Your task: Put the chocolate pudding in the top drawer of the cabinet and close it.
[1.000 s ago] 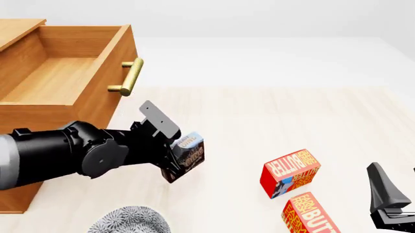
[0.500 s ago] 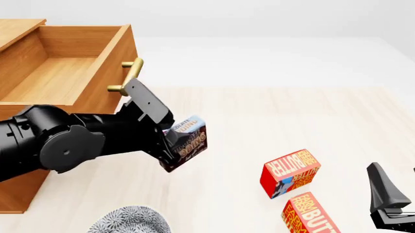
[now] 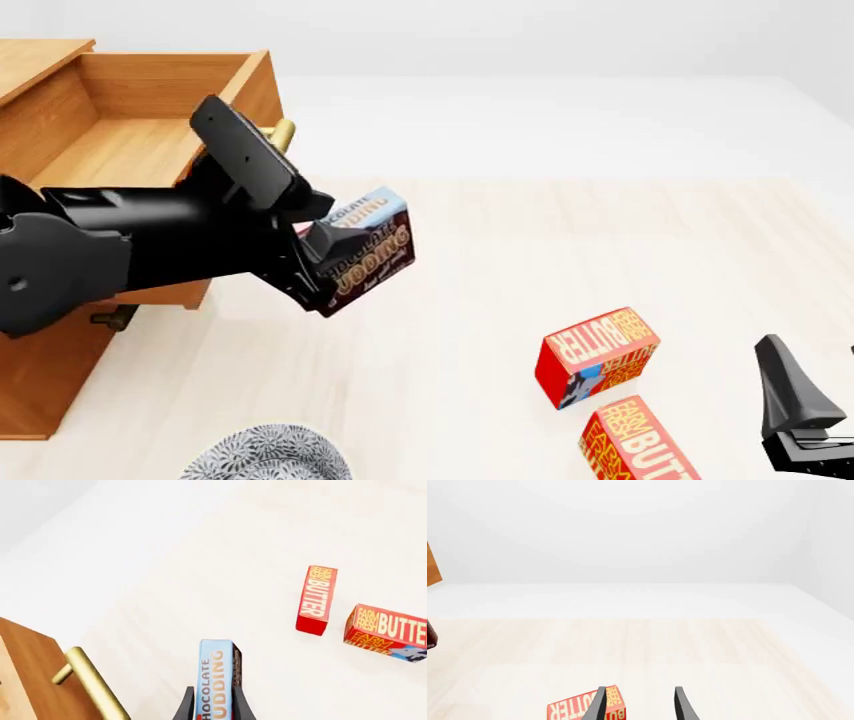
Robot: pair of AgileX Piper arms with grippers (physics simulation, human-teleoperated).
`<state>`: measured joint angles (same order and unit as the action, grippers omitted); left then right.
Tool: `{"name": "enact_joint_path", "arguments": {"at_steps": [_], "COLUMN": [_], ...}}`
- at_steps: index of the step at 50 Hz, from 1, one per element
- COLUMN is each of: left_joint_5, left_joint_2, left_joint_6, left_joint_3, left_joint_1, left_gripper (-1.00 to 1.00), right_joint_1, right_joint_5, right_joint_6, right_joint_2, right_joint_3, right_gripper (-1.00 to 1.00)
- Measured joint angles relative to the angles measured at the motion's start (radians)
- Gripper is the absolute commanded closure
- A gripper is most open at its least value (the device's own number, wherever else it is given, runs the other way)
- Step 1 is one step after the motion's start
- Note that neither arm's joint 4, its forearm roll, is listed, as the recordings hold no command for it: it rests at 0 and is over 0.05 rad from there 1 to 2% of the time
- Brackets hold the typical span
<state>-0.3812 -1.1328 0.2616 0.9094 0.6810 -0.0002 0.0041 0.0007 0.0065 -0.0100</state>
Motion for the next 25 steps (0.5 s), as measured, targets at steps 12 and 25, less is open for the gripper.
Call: {"name": "enact_joint_path", "arguments": {"at_steps": [12,25], "left_joint_5": [-0.043,-0.096], "left_joint_2": [0.047,0.099], "left_joint_6": [0.018,0.023], "left_joint_3": [0.047,0.120], "left_joint_1": [-0.004,-0.013], "left_gripper": [1.00,1.00], "right_joint_1": [0.000,0.000], "right_joint_5": [0.000,0.000], "right_joint_6": [0.000,0.000], "right_joint_2": [0.000,0.000], "right_joint_3": [0.000,0.000], "right_gripper": [-1.00,-1.00]}}
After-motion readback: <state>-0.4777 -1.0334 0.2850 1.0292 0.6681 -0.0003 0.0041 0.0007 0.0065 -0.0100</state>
